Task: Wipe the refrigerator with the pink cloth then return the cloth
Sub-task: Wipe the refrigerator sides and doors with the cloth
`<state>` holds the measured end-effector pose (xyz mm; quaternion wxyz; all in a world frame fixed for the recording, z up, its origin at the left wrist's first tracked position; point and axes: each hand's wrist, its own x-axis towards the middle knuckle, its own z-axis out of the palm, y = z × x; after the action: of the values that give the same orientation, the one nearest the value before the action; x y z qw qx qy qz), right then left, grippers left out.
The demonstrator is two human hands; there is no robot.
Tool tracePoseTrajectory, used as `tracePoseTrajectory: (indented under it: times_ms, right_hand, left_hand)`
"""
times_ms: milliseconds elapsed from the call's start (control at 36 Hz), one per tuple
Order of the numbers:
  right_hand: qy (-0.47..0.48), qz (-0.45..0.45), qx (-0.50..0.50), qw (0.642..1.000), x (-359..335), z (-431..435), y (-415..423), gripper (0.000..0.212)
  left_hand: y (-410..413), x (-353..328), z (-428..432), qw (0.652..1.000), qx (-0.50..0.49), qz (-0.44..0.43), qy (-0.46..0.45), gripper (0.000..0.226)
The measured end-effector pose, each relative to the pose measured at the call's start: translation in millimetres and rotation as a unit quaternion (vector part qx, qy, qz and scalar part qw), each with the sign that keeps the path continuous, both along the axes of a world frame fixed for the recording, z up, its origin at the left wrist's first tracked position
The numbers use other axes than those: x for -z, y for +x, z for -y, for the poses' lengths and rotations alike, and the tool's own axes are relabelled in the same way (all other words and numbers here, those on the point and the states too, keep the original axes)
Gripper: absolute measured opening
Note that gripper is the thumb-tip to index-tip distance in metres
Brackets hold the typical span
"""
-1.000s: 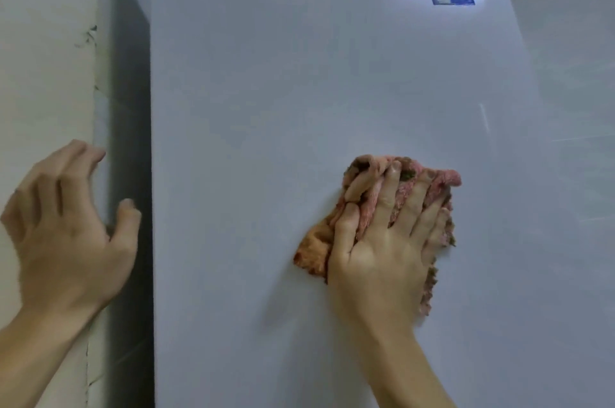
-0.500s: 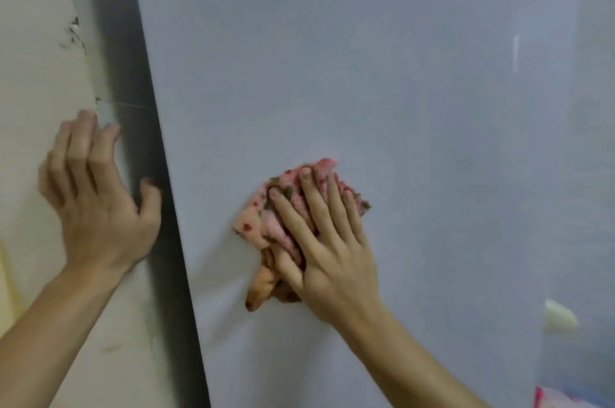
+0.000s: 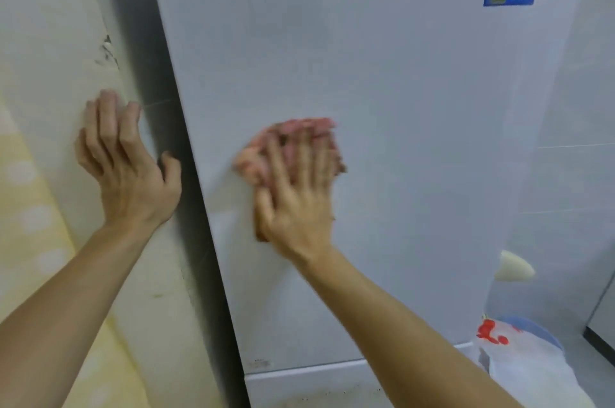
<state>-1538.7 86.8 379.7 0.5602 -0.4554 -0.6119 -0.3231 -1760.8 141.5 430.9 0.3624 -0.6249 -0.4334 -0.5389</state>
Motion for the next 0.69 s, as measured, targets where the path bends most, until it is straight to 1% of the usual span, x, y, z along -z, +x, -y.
tracePoseTrajectory:
  times_ms: [56, 111, 194, 222, 250, 306, 389, 444, 528, 639, 694]
  right_hand:
    - [0.010, 0.081, -0.020, 0.996, -1.2, -3.9, -29.3, 0.054]
    - [0.015, 0.134, -0.022, 0.991, -3.5, -8.1, -40.0, 0.052]
    - [0.017, 0.172, -0.016, 0.985, -4.8, -8.9, -27.3, 0.050]
    - [0.021, 0.172, -0.009, 0.985, -5.6, -7.9, -18.2, 0.048]
    - [0.027, 0.149, -0.002, 0.988, -6.5, -7.0, -6.5, 0.045]
    - [0.041, 0.072, 0.023, 0.996, -9.8, -4.3, 28.0, 0.046]
    - [0.005, -0.030, 0.059, 0.998, -16.9, 4.0, 96.4, 0.058]
    - [-0.025, -0.109, 0.068, 0.991, -26.6, 11.9, 132.6, 0.066]
    - [-0.019, -0.207, 0.052, 0.977, -45.5, 17.6, 146.7, 0.071]
    - [0.010, -0.256, 0.067, 0.964, -66.7, 8.4, 114.7, 0.069]
    - [0.024, -0.241, 0.067, 0.968, -73.6, 2.3, 91.2, 0.066]
  left_hand:
    - [-0.4, 1.4, -2.3, 1.000, -0.005, -0.006, 0.009, 0.079]
    - [-1.4, -1.3, -4.1, 1.000, -0.015, -0.012, 0.019, 0.077]
    - [-0.9, -8.0, -1.9, 1.000, -0.011, -0.014, 0.013, 0.077]
    - [0.1, -11.3, -0.4, 1.000, -0.006, -0.012, 0.012, 0.077]
    - [1.3, -14.9, 0.8, 1.000, 0.000, -0.010, 0.013, 0.077]
    - [2.1, -24.0, 2.4, 1.000, 0.008, -0.004, 0.016, 0.076]
    - [1.1, -35.1, 1.0, 1.000, 0.004, 0.005, 0.024, 0.075]
    - [1.6, -38.4, 0.0, 1.000, -0.005, 0.008, 0.028, 0.076]
    - [4.1, -38.2, -2.9, 0.999, -0.015, 0.014, 0.041, 0.076]
    - [4.3, -37.6, -5.6, 0.999, -0.014, 0.014, 0.044, 0.074]
    - [4.5, -38.1, -6.5, 0.999, -0.013, 0.012, 0.046, 0.074]
